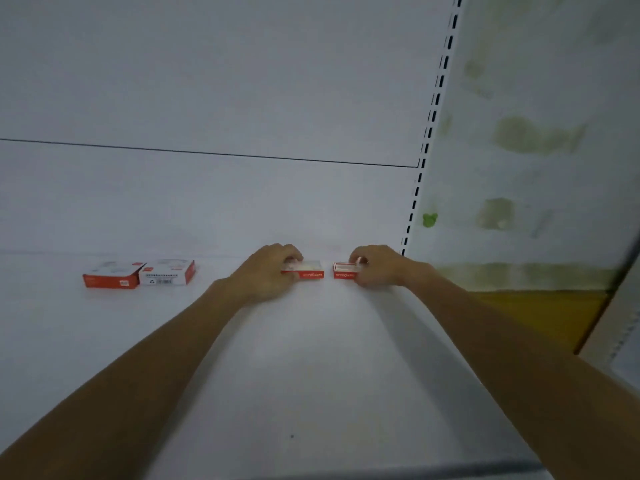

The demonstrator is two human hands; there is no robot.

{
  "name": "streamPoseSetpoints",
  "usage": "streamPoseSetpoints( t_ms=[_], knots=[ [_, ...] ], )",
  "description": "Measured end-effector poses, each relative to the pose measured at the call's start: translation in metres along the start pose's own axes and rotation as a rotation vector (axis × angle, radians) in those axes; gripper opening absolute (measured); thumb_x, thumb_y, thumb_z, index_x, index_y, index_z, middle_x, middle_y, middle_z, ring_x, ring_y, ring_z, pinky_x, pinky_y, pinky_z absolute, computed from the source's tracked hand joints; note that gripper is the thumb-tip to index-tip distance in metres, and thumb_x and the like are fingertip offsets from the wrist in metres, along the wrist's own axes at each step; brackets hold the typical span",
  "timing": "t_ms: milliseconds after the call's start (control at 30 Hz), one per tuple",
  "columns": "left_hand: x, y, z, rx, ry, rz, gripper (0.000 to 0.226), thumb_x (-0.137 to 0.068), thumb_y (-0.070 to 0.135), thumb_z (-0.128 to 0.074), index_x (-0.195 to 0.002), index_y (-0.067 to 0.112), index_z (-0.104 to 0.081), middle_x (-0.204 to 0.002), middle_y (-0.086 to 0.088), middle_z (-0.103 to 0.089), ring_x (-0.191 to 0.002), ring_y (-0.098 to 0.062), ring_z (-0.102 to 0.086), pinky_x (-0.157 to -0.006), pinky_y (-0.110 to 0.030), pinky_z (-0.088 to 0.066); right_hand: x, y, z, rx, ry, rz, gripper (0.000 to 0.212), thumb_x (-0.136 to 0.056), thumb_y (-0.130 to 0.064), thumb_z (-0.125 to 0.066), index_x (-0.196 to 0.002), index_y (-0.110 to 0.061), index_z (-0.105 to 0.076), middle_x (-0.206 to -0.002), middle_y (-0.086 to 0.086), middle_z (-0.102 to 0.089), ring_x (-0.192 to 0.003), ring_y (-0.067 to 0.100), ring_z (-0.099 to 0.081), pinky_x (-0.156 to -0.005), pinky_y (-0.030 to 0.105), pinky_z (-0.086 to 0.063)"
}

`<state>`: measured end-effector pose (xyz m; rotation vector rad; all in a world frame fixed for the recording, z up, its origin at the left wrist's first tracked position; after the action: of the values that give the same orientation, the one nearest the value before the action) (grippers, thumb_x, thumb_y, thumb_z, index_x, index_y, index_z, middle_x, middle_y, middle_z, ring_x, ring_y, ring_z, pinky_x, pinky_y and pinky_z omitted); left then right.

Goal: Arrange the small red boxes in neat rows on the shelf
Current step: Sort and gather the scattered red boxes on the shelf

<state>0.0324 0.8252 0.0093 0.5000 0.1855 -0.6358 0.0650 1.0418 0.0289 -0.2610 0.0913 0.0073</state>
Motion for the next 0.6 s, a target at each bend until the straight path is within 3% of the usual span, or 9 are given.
streamPoseSetpoints(
  t_ms=[100,167,333,500,600],
  knots=[
    [0.003,0.010,-0.011,-0.030,-0.080,0.027,0.031,-0.086,0.017,-0.054,-0.117,0.021,-0.052,-0.122,-0.002,-0.055,-0.111,-0.020,-0.050,-0.098,-0.039,-0.040,0.000,0.006,0.000,-0.020,-0.088,0.005,0.038,-0.082,-0.018,-0.054,-0.120,-0.018,-0.052,-0.125,0.007,-0.052,-0.111,0.022,-0.047,-0.084,0.026,-0.037],
    [0.003,0.012,-0.013,-0.037,-0.062,0.049,0.033,-0.086,0.018,-0.054,-0.118,0.022,-0.051,-0.123,-0.002,-0.054,-0.112,-0.020,-0.049,-0.098,-0.037,-0.039,0.000,0.007,-0.001,-0.030,-0.081,0.017,0.040,-0.082,-0.023,-0.056,-0.121,-0.017,-0.050,-0.126,0.008,-0.051,-0.112,0.022,-0.047,-0.087,0.030,-0.039],
    [0.017,0.006,0.003,-0.060,0.045,0.139,0.040,-0.085,0.033,-0.059,-0.122,0.023,-0.049,-0.123,-0.002,-0.051,-0.111,-0.018,-0.047,-0.090,-0.027,-0.037,0.001,-0.012,0.000,-0.058,0.055,0.155,0.050,-0.083,-0.035,-0.058,-0.129,-0.021,-0.045,-0.128,0.004,-0.049,-0.122,0.022,-0.041,-0.098,0.036,-0.037],
    [0.078,-0.022,0.046,-0.165,0.245,0.256,0.031,-0.086,0.026,-0.057,-0.116,0.019,-0.056,-0.117,-0.004,-0.057,-0.110,-0.022,-0.049,-0.093,-0.031,-0.036,-0.010,-0.102,-0.004,-0.146,0.179,0.414,0.047,-0.086,-0.028,-0.057,-0.131,-0.019,-0.048,-0.124,0.005,-0.054,-0.116,0.021,-0.048,-0.098,0.034,-0.039],
    [0.137,-0.051,0.086,-0.203,0.296,0.357,0.030,-0.085,0.021,-0.058,-0.115,0.015,-0.058,-0.113,-0.009,-0.058,-0.107,-0.026,-0.051,-0.091,-0.032,-0.038,-0.010,-0.184,-0.016,-0.181,0.169,0.567,0.047,-0.087,-0.023,-0.055,-0.132,-0.017,-0.047,-0.123,0.006,-0.056,-0.114,0.022,-0.050,-0.095,0.034,-0.041]
  ],
)
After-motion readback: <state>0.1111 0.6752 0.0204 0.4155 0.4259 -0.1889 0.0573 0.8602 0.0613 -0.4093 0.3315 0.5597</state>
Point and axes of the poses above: each hand's wrist, its own x-axis away from the middle knuckle, its own z-axis out of the back of the hand, y = z × x, the point moved 1 cm from there along -x, towards the middle knuckle
